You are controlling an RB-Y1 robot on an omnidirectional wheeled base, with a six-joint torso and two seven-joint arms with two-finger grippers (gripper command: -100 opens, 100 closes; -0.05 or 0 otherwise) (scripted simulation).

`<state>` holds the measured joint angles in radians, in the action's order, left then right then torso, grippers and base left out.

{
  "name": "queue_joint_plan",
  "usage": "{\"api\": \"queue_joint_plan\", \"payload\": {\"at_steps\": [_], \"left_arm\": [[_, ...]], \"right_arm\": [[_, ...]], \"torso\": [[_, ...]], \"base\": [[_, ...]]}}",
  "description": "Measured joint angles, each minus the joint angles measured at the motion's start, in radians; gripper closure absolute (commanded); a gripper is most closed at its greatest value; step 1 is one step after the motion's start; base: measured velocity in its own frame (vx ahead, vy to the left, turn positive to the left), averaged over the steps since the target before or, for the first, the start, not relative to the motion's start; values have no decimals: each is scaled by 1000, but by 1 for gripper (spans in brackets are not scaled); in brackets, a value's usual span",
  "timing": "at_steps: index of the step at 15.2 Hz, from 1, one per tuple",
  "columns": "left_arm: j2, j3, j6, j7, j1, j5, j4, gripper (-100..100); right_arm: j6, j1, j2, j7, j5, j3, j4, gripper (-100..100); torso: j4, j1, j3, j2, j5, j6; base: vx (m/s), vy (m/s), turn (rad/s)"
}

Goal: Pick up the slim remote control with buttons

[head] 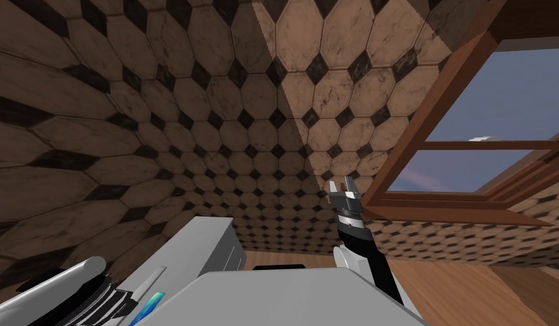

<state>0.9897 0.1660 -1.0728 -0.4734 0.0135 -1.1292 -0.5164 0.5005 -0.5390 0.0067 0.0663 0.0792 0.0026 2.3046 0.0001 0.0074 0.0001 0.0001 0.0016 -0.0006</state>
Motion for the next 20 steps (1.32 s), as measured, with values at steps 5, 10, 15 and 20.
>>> {"api": "queue_joint_plan", "payload": {"at_steps": [5,10,15,20], "left_arm": [[-16,38,-9,5,28,-8,31,-100],[-36,106,0,5,98,-6,21,-100],[-63,179,2,-28,190,1,-39,-100],[-90,274,23,-10,261,8,-18,-100]], "right_arm": [[0,0,0,0,0,0,0,0],[0,0,0,0,0,0,0,0],[0,0,0,0,0,0,0,0],[0,0,0,0,0,0,0,0]], "torso": [[0,-4,1,1,-1,0],[0,-6,1,2,-1,1],[1,-5,1,2,-1,1],[1,-5,2,3,-1,0]], "base": [[-17,24,-187],[-30,5,-137],[-30,8,-218],[-40,12,-195]]}}
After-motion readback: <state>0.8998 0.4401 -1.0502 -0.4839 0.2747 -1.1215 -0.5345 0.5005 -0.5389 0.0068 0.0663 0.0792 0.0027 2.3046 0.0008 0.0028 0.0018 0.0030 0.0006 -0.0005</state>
